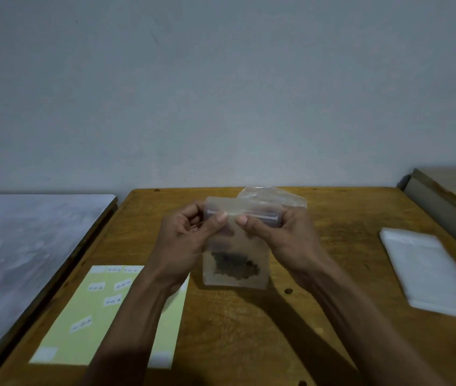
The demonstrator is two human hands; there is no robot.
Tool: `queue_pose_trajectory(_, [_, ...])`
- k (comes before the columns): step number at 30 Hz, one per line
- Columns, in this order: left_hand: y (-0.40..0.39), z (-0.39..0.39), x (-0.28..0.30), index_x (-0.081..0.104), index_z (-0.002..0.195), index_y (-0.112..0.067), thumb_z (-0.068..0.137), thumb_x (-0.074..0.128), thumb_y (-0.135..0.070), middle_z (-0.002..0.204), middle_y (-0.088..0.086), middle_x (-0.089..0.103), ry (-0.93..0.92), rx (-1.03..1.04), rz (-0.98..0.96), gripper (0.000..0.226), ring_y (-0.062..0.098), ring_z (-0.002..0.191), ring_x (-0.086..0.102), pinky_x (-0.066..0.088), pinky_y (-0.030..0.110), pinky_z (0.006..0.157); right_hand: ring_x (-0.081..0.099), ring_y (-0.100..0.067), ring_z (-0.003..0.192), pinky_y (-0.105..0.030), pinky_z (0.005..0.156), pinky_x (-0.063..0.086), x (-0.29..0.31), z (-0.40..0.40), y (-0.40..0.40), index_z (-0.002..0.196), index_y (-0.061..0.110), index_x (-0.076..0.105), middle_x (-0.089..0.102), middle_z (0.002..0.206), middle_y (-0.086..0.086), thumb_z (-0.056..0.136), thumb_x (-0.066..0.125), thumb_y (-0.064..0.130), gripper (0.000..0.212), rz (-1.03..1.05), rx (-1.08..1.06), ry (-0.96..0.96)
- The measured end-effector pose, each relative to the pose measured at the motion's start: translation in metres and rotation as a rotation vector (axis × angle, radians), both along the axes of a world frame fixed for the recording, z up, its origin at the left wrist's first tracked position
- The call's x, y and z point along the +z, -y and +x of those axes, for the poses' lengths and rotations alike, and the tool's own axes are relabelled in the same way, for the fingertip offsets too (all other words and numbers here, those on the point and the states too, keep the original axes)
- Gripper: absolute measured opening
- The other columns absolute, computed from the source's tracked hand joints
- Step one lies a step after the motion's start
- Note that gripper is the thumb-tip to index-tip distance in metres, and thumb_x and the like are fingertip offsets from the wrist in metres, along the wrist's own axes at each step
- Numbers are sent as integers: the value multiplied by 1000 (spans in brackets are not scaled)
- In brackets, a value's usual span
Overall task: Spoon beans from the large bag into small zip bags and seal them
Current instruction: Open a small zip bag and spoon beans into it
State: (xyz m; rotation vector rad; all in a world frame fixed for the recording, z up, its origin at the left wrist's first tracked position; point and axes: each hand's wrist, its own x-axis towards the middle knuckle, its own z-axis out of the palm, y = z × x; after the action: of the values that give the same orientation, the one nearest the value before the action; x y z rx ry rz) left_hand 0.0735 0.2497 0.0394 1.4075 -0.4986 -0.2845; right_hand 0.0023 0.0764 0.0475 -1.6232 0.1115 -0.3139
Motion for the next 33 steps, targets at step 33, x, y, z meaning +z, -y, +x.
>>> queue_pose_trajectory(33, [-41, -4, -78, 63, 86, -20, 74, 84, -43, 78, -2, 64, 309, 422, 869, 33, 15, 72, 61, 53, 36, 63, 65, -10, 82, -31, 73, 60, -79, 0, -51, 101, 26, 62, 68, 94, 5, 86, 75, 33, 21, -655, -216, -362])
